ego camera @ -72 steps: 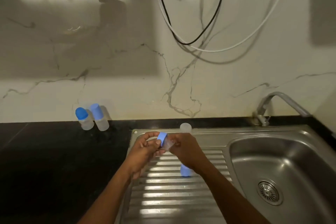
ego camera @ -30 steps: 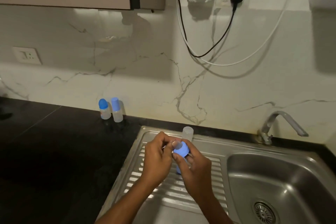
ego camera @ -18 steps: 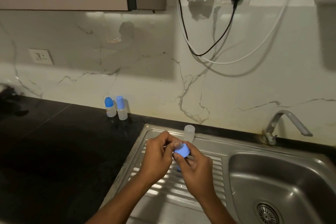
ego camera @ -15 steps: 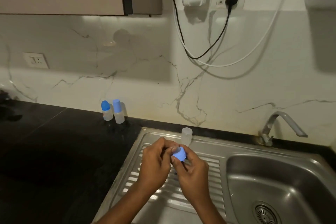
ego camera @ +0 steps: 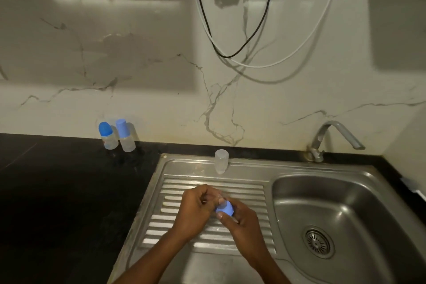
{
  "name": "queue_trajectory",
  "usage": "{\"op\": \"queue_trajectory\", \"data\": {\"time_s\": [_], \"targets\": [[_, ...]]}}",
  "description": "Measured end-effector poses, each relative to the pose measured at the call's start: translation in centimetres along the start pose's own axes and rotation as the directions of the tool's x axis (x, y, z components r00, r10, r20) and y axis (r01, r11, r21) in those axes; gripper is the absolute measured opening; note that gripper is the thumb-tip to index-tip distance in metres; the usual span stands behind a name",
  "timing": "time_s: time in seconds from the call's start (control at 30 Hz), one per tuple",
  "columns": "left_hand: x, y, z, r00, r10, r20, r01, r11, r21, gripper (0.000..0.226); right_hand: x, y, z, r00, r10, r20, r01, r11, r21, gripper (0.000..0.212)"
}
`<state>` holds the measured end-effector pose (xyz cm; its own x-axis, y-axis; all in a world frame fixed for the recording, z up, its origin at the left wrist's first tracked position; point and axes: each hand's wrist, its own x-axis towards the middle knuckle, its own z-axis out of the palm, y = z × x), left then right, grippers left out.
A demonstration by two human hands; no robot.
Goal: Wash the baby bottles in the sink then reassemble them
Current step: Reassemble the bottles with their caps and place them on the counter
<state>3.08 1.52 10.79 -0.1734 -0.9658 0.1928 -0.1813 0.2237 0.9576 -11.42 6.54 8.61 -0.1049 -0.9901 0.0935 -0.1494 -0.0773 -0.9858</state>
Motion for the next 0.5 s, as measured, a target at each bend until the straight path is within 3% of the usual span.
{"op": "queue_trajectory", "data": {"time_s": [0.13,0.27,0.3,0.4,0.5], "targets": [[3.5,-1.9,0.0,0.999,-0.011,0.042,0.009,0.999,0.046,0.011,1.6,1.0,-1.8,0.982,0.162,-0.094,-0.156,0.985,0.069,0.019],[10.1,-3.0,1.1,0.999,0.044,-0.022,-0.035,0.951,0.308,0.004,3.7,2.3,-3.7,0.974,0.198,-0.114,-0.190,0.979,0.076,0.015],[11.8,-2.8,1.5,0.999,0.054,-0.006,-0.046,0.913,0.405,0.013,4.2,2.6,-4.0,0.971,0.210,-0.117,-0.201,0.976,0.086,0.016],[16.4,-2.8,3.2,0.969,0.021,0.247,-0.179,0.745,0.642,0.054,5.3,3.8,-4.9,0.966,0.235,-0.110,-0.221,0.967,0.126,0.012],[19.3,-2.9,5.4,0.894,-0.145,0.424,-0.342,0.390,0.855,0.076,6.1,5.2,-5.7,0.958,0.263,-0.115,-0.232,0.945,0.230,0.010]]}}
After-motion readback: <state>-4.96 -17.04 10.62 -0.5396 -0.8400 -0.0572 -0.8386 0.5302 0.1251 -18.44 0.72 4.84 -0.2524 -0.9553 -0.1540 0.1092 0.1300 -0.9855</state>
